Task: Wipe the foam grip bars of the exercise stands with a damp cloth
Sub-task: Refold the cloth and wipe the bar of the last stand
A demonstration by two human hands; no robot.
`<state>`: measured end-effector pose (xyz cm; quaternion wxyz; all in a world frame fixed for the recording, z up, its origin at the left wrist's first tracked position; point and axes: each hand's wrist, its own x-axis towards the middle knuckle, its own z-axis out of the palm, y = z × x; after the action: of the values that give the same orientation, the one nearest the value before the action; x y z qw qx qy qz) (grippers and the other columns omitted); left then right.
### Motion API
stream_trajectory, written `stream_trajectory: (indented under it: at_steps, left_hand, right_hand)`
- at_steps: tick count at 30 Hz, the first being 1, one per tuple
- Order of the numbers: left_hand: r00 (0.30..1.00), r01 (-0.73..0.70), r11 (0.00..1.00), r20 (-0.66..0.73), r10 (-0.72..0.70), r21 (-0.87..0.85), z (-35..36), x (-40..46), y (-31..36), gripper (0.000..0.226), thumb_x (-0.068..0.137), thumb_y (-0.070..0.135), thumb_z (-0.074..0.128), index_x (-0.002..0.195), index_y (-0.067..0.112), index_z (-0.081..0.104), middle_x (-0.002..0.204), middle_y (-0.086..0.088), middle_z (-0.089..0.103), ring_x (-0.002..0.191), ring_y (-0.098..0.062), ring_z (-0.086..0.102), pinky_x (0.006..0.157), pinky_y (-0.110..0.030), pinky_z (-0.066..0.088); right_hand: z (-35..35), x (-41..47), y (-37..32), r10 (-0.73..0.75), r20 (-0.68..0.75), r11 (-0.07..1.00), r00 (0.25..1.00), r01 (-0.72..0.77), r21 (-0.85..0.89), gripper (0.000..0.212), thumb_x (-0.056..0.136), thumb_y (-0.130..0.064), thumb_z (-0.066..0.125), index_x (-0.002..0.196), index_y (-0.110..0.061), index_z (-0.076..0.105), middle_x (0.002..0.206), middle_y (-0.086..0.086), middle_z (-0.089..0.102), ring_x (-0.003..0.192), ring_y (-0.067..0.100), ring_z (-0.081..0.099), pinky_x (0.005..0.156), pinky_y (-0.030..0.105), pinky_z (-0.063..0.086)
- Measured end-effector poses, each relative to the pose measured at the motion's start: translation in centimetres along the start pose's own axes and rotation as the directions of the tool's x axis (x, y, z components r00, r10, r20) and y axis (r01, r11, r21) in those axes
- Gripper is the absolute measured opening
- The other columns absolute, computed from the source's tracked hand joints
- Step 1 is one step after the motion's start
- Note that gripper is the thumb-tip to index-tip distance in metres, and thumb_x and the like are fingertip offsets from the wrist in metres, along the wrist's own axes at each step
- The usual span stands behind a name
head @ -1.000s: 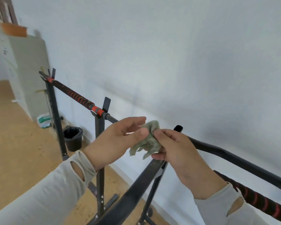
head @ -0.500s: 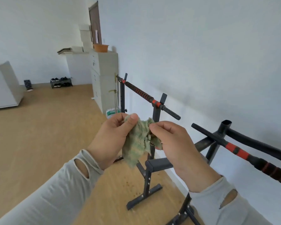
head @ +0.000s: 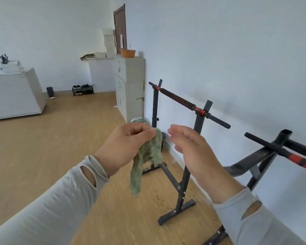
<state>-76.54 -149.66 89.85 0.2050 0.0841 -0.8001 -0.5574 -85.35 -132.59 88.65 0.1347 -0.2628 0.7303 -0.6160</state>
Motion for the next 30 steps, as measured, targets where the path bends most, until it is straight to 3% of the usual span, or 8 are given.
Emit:
stream_trajectory:
  at_steps: [4,6,9,13,17,20,24,30]
  left_hand:
    - [0.982,0.017,0.995,0.190,0.003,-0.099,-5.6,-0.3,-1.5,0.026,0.097,0.029,0.062,0.090,0.007,0.073,0.084,-0.021,0.068,0.073,-0.027,0.061,0.071,-0.041,0.051]
    - [0.986,-0.012,0.998,0.165,0.023,-0.068,-8.4,-0.3,-2.7,0.027,0.096,0.032,0.061,0.091,0.008,0.072,0.086,-0.019,0.069,0.073,-0.024,0.061,0.070,-0.040,0.051]
    - [0.991,-0.063,0.997,0.118,0.059,0.034,-12.2,-0.3,-4.4,0.026,0.097,0.036,0.059,0.089,0.014,0.071,0.085,-0.017,0.070,0.071,-0.018,0.061,0.070,-0.040,0.052]
    - [0.985,-0.061,0.987,0.170,0.036,0.147,-16.4,-1.0,-5.7,0.027,0.090,0.047,0.063,0.086,0.021,0.071,0.075,-0.001,0.072,0.065,-0.009,0.064,0.063,-0.027,0.053]
    - [0.919,0.095,0.986,0.368,-0.140,0.138,-20.8,-1.4,-7.6,0.041,0.076,0.048,0.080,0.091,0.012,0.072,0.074,-0.007,0.069,0.063,-0.013,0.059,0.056,-0.023,0.048]
    - [0.891,0.158,0.974,0.402,-0.212,0.163,-23.2,-1.5,-9.8,0.032,0.080,0.036,0.081,0.087,0.007,0.068,0.071,-0.004,0.063,0.062,-0.015,0.054,0.054,-0.026,0.044]
    - [0.942,0.169,0.984,0.303,-0.147,-0.049,-24.5,-1.4,-12.2,0.008,0.090,0.008,0.071,0.084,0.008,0.066,0.077,-0.009,0.066,0.072,-0.023,0.059,0.070,-0.036,0.047]
    - [0.983,0.182,0.983,0.007,-0.182,-0.005,-24.3,0.1,-14.3,0.020,0.102,0.017,0.056,0.093,0.021,0.074,0.080,-0.001,0.075,0.066,-0.014,0.064,0.057,-0.029,0.049]
  right_hand:
    - [4.9,1.2,-1.9,-0.046,0.305,0.998,0.951,0.060,-0.036,0.021,0.097,-0.020,0.068,0.117,-0.021,0.072,0.106,-0.006,0.078,0.099,0.010,0.073,0.092,0.028,0.056]
    - [7.2,1.9,-2.4,-0.054,0.300,0.992,0.953,0.085,-0.094,0.007,0.093,-0.022,0.073,0.099,-0.020,0.075,0.088,-0.006,0.078,0.083,0.011,0.074,0.081,0.029,0.057]
    - [10.3,2.8,-3.0,-0.041,0.252,0.994,0.967,0.066,-0.091,0.019,0.087,-0.032,0.077,0.082,-0.015,0.074,0.071,-0.005,0.068,0.067,0.009,0.065,0.068,0.022,0.050]
    - [13.9,3.6,-3.1,0.032,0.284,0.993,0.958,-0.062,0.097,0.021,0.076,-0.032,0.079,0.081,-0.013,0.074,0.083,0.005,0.076,0.081,0.019,0.073,0.076,0.029,0.058]
    - [16.6,4.3,-3.0,0.153,0.234,0.956,0.960,-0.203,0.209,0.032,0.068,-0.025,0.088,0.088,-0.011,0.068,0.099,0.010,0.075,0.100,0.026,0.070,0.096,0.042,0.053]
    - [18.0,4.6,-2.9,0.176,0.264,0.915,0.948,-0.256,0.311,0.013,0.076,-0.009,0.081,0.071,-0.013,0.070,0.085,0.010,0.072,0.084,0.028,0.070,0.081,0.043,0.052]
    - [19.1,5.2,-2.7,0.217,0.226,0.867,0.950,-0.293,0.403,0.009,0.089,-0.002,0.066,0.084,-0.006,0.072,0.088,0.013,0.074,0.079,0.026,0.074,0.064,0.033,0.060]
    - [19.6,7.2,-1.9,0.256,0.160,0.826,0.953,-0.302,0.476,0.007,0.096,-0.006,0.060,0.102,-0.004,0.062,0.090,0.012,0.070,0.077,0.024,0.072,0.062,0.032,0.059]
